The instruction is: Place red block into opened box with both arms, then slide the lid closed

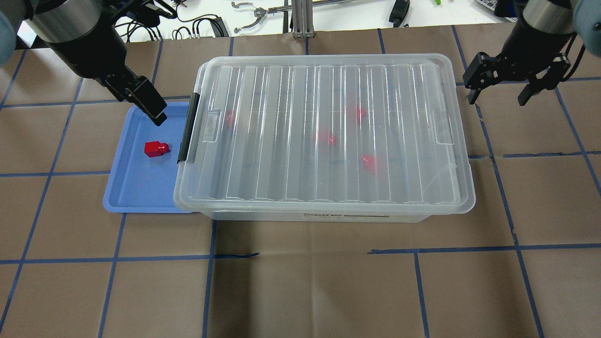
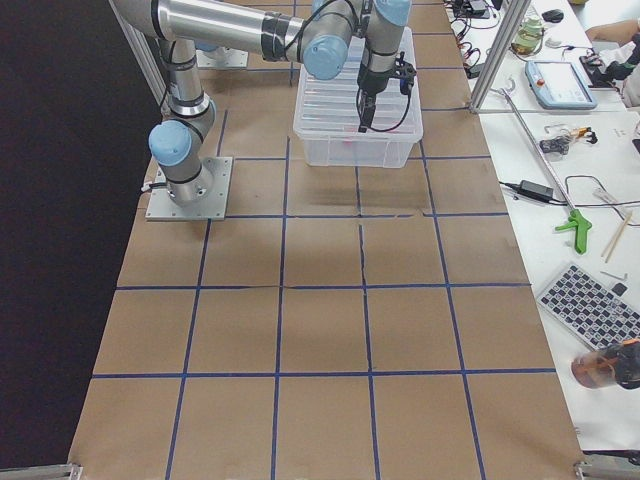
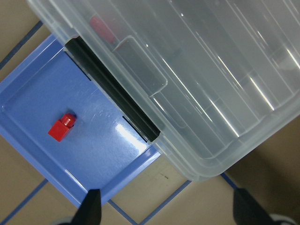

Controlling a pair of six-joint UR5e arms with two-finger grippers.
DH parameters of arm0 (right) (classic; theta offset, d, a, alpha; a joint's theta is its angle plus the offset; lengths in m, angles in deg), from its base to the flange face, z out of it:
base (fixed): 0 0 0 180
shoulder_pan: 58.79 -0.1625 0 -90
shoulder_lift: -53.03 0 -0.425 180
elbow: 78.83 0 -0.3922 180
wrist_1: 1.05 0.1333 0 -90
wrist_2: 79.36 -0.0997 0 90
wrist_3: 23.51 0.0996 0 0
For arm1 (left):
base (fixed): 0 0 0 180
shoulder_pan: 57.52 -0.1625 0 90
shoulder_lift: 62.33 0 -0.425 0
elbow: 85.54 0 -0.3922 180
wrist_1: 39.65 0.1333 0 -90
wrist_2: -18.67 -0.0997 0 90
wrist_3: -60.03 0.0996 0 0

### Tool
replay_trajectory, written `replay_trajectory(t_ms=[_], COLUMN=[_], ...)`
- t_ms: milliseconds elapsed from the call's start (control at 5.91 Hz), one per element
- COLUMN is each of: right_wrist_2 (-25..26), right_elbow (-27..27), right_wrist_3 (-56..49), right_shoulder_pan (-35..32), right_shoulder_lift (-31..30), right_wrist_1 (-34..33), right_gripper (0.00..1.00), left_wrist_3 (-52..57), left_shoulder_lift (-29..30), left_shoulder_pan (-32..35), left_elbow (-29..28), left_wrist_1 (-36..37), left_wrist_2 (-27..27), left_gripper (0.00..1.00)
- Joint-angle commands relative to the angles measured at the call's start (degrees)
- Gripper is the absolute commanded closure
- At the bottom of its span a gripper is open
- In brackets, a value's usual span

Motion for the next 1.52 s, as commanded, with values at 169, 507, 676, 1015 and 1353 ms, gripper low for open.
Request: replay_trajectory(t_ms=[169, 507, 676, 1015, 1353], right_wrist_2=[-0.1, -1.8, -1.8, -1.4, -0.9], right_elbow=[-3.9, -5.6, -6.4, -6.9, -6.9], right_wrist_3=[-0.9, -1.4, -1.7, -2.9, -4.2], right_shoulder_pan=[-0.1, -0.2, -0.2, -0.2, 0.0], right_shoulder_lift=[0.6, 0.6, 0.6, 0.9, 0.9], right_wrist_1=[-2.6, -2.6, -2.7, -3.6, -4.8], right_gripper=[0.0, 0.0, 0.0, 0.0, 0.0], left_wrist_3=[18.7, 32.5, 40.0, 46.9, 51.4], left_shoulder_lift=[1.2, 3.4, 4.2, 8.3, 14.1], left_shoulder_pan=[-1.7, -7.3, -9.4, -11.0, -12.4], left_elbow=[3.2, 6.3, 7.3, 10.5, 10.8], left_wrist_1=[4.9, 8.0, 9.3, 18.7, 24.9], left_wrist_2=[0.2, 0.4, 0.8, 0.1, -0.4], left_gripper=[0.02, 0.03, 0.03, 0.03, 0.02])
